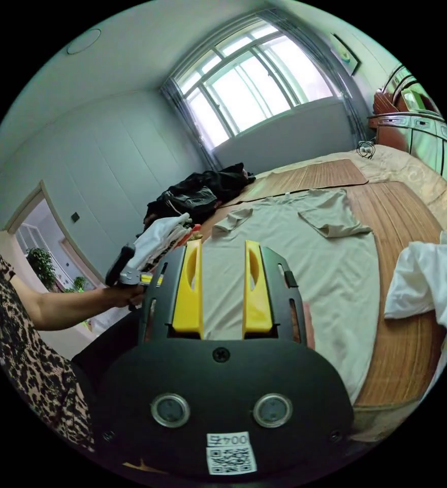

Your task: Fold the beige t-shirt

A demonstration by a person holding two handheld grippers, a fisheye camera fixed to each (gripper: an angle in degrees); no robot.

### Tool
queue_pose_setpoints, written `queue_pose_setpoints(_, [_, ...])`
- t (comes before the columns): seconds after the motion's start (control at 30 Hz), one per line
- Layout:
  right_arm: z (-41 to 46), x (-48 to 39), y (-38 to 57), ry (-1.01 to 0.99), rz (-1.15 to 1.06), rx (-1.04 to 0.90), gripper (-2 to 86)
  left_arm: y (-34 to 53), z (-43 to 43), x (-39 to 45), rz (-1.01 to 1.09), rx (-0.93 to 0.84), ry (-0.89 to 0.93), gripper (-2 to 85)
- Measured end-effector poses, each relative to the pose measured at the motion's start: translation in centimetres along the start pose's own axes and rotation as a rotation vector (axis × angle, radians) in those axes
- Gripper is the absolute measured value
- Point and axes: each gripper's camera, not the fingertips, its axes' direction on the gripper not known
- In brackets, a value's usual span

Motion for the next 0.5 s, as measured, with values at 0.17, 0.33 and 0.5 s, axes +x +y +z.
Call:
queue_pose_setpoints(0.17, [3.9,4.1,-2.2,0.030,-0.035,-0.088,5.5,-4.7,-0.6,0.3,0.127,0.134,-0.251,6.8])
queue_pose_setpoints(0.33, [7.1,6.7,-2.1,0.040,-0.045,-0.076,10.8,-12.4,6.0,1.7,0.389,0.083,-0.574,9.2])
queue_pose_setpoints(0.5, [10.4,8.2,-3.1,0.026,-0.048,-0.162,11.0,-17.7,12.2,2.3,0.522,0.061,-0.769,9.4])
